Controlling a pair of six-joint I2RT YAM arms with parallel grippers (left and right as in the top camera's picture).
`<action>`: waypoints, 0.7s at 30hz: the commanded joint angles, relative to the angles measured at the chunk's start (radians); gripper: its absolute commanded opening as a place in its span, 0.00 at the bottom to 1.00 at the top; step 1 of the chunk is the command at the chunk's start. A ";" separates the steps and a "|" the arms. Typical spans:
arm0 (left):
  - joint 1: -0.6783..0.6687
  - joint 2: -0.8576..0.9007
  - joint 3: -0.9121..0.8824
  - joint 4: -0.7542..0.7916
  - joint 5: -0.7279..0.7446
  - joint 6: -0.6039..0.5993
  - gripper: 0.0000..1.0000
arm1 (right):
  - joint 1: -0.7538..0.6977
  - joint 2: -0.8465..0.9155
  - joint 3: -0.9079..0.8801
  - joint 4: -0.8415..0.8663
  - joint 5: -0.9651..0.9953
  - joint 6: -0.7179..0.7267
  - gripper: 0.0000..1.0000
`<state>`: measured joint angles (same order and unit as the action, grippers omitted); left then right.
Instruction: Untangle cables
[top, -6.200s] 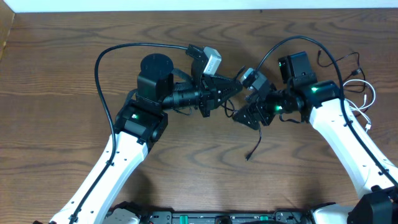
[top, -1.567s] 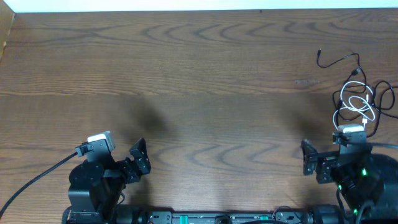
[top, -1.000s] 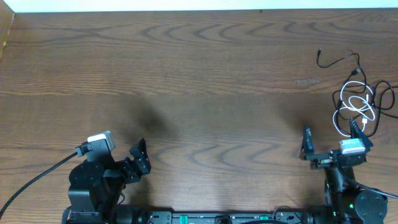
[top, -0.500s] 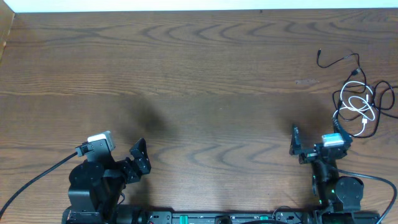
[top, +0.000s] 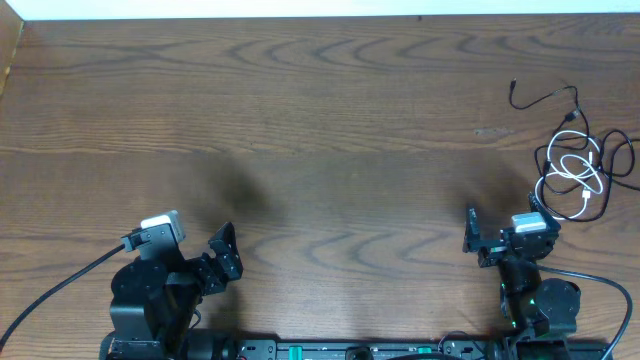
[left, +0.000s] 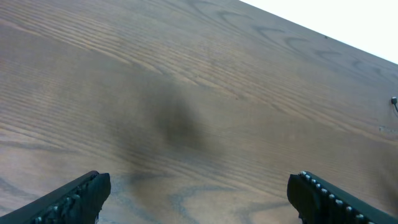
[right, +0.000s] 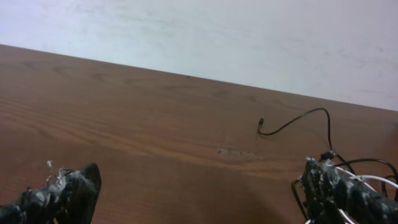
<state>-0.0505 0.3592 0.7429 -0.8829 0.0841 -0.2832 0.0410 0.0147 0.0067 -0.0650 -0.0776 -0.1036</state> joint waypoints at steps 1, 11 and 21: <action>-0.001 -0.002 -0.004 0.002 0.006 0.017 0.96 | 0.006 -0.002 -0.001 -0.005 0.000 -0.006 0.99; -0.001 -0.002 -0.004 0.002 0.006 0.017 0.96 | 0.006 -0.002 -0.001 -0.005 0.000 -0.006 0.99; 0.032 -0.083 -0.096 -0.039 0.002 0.018 0.96 | 0.006 -0.002 -0.001 -0.005 0.000 -0.006 0.99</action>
<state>-0.0437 0.3420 0.7216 -0.9463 0.0837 -0.2832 0.0410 0.0147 0.0067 -0.0658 -0.0776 -0.1036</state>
